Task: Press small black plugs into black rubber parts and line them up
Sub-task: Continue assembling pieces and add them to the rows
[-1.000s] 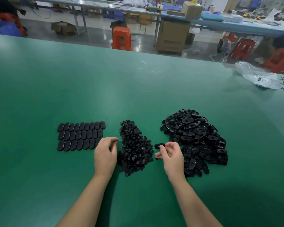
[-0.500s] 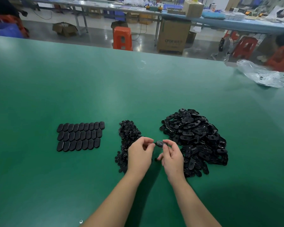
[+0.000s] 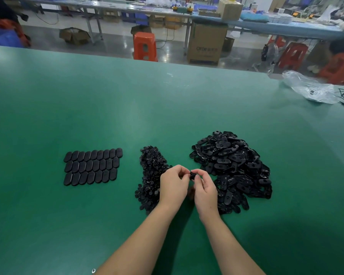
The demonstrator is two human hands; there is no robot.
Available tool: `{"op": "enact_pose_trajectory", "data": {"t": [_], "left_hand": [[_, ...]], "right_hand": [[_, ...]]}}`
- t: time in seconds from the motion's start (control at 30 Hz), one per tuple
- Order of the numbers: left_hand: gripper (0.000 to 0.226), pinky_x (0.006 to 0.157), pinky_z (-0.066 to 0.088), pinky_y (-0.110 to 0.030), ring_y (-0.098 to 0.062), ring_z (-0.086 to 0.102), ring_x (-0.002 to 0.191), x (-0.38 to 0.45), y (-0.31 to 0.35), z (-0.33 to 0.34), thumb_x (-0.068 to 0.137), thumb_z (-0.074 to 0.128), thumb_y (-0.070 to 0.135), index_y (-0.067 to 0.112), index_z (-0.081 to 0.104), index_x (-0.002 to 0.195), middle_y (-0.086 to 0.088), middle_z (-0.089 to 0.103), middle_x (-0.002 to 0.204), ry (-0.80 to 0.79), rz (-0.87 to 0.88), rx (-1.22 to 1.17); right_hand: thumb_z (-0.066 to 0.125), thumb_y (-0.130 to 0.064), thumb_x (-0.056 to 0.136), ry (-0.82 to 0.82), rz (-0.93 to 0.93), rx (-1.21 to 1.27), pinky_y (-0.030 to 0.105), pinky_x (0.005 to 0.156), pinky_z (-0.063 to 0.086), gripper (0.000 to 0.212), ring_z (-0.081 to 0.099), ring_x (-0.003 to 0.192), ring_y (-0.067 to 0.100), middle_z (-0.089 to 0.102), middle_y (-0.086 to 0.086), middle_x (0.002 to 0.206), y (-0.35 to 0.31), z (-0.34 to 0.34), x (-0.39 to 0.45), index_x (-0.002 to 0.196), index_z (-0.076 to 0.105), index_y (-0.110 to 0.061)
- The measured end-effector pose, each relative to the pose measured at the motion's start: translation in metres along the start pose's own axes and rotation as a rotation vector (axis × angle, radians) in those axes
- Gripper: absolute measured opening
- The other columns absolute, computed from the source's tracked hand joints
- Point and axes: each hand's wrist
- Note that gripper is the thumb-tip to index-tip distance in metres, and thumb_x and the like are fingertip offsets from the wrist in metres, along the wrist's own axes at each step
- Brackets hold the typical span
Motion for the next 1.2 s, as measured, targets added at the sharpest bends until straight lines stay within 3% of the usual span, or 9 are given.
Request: {"op": "enact_pose_trajectory", "data": {"t": [0.17,0.27,0.33,0.43,0.53,0.63,1.03,1.2], "left_hand": [[0.018,0.064,0.042,-0.008,0.001,0.062,0.076,0.001,0.001,0.001,0.088,0.066,0.01,0.026,0.07,0.08,0.014,0.068,0.078,-0.012,0.019,0.023],[0.015,0.069,0.046,-0.018,-0.001,0.06,0.076,0.003,0.002,0.001,0.087,0.068,0.011,0.024,0.069,0.08,0.012,0.066,0.079,0.001,0.034,0.049],[0.009,0.075,0.045,-0.022,-0.003,0.056,0.08,0.006,0.003,0.0,0.086,0.073,0.015,0.023,0.068,0.087,0.01,0.062,0.088,0.026,0.055,0.084],[0.02,0.082,0.044,-0.023,-0.008,0.058,0.089,0.014,0.001,-0.004,0.084,0.078,0.021,0.021,0.072,0.103,0.006,0.065,0.097,-0.041,0.029,0.084],[0.008,0.069,0.046,-0.024,-0.009,0.06,0.072,0.019,-0.001,-0.01,0.082,0.08,0.025,0.02,0.075,0.084,0.008,0.071,0.078,-0.138,-0.005,0.037],[0.007,0.062,0.043,-0.023,-0.005,0.056,0.061,0.022,-0.004,-0.013,0.081,0.08,0.023,0.021,0.075,0.078,0.007,0.073,0.069,-0.184,-0.029,-0.023],[0.007,0.046,0.037,-0.014,-0.007,0.053,0.053,0.019,0.002,-0.011,0.081,0.072,0.022,0.021,0.069,0.075,0.006,0.067,0.068,-0.18,-0.066,0.063],[0.01,0.044,0.035,-0.012,-0.005,0.053,0.053,0.019,0.003,-0.009,0.081,0.072,0.023,0.023,0.067,0.072,0.008,0.065,0.067,-0.166,-0.067,0.111]], "right_hand": [[0.05,-0.011,0.104,0.006,-0.006,-0.007,0.031,0.057,0.039,0.024,0.046,0.057,0.011,0.062,-0.009,0.068,0.002,-0.001,0.001,0.099,0.066,-0.029],[0.049,-0.01,0.105,-0.008,0.004,0.021,0.026,0.052,0.041,0.025,0.047,0.054,0.009,0.065,-0.01,0.071,0.001,-0.001,0.0,0.098,0.066,-0.028],[0.047,-0.009,0.105,-0.014,0.017,0.06,0.023,0.049,0.042,0.024,0.049,0.052,0.007,0.065,-0.012,0.069,0.0,-0.002,0.0,0.1,0.065,-0.024],[0.046,-0.007,0.106,-0.019,0.026,0.1,0.026,0.049,0.044,0.021,0.052,0.054,0.01,0.065,-0.008,0.07,-0.001,-0.003,0.001,0.102,0.063,-0.018],[0.049,-0.005,0.104,-0.023,0.013,0.095,0.027,0.05,0.045,0.016,0.053,0.055,0.012,0.062,-0.002,0.069,-0.001,-0.002,0.001,0.104,0.061,-0.016],[0.052,-0.005,0.103,-0.036,0.005,0.085,0.025,0.05,0.045,0.013,0.053,0.054,0.012,0.063,-0.002,0.069,0.0,-0.001,0.0,0.105,0.06,-0.016],[0.051,-0.007,0.104,-0.023,0.023,0.079,0.03,0.052,0.045,0.016,0.05,0.056,0.013,0.068,0.005,0.081,0.004,-0.001,0.003,0.104,0.062,-0.019],[0.052,-0.007,0.103,-0.014,0.025,0.084,0.031,0.05,0.044,0.017,0.048,0.057,0.014,0.068,-0.001,0.077,0.006,-0.001,0.003,0.101,0.063,-0.02]]}}
Point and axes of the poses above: each hand's wrist, its own x-axis towards the middle knuckle, its own z-axis out of the palm, y = z × x
